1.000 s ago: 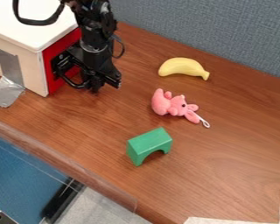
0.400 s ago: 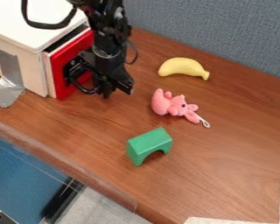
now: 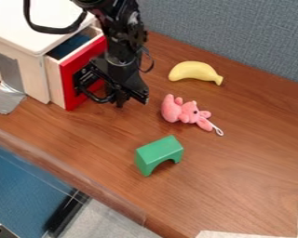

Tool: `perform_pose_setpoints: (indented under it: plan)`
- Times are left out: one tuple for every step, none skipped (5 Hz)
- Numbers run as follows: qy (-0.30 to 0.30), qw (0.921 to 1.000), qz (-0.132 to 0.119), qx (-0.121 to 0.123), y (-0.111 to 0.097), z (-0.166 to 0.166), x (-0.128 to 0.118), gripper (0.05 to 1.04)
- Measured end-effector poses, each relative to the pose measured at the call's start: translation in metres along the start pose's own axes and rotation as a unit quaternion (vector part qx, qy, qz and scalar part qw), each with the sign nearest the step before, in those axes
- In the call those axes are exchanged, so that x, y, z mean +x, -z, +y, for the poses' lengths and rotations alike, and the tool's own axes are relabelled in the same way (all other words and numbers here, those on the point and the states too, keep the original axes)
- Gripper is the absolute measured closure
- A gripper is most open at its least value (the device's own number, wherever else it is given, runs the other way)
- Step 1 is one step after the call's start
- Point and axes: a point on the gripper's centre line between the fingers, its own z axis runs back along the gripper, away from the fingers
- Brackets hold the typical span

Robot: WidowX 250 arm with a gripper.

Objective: Open the drawer

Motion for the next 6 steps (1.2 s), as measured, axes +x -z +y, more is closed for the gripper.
perform_pose_setpoints:
  plan:
    - [0.001,1.0000,-0.004,-0.001,-0.005,-0.010,-0.001,0.940]
    - [0.006,1.0000,-0.007,-0.004,-0.008,-0.023,-0.002,0.946]
    - [0.012,0.9999,-0.002,-0.008,-0.010,-0.036,-0.004,0.954]
    - [0.023,0.9996,-0.003,-0.017,-0.014,-0.056,-0.004,0.954]
    - [0.038,0.9990,-0.005,-0.023,-0.016,-0.071,-0.005,0.954]
    - [0.028,0.9993,-0.004,-0.024,-0.018,-0.080,-0.004,0.909]
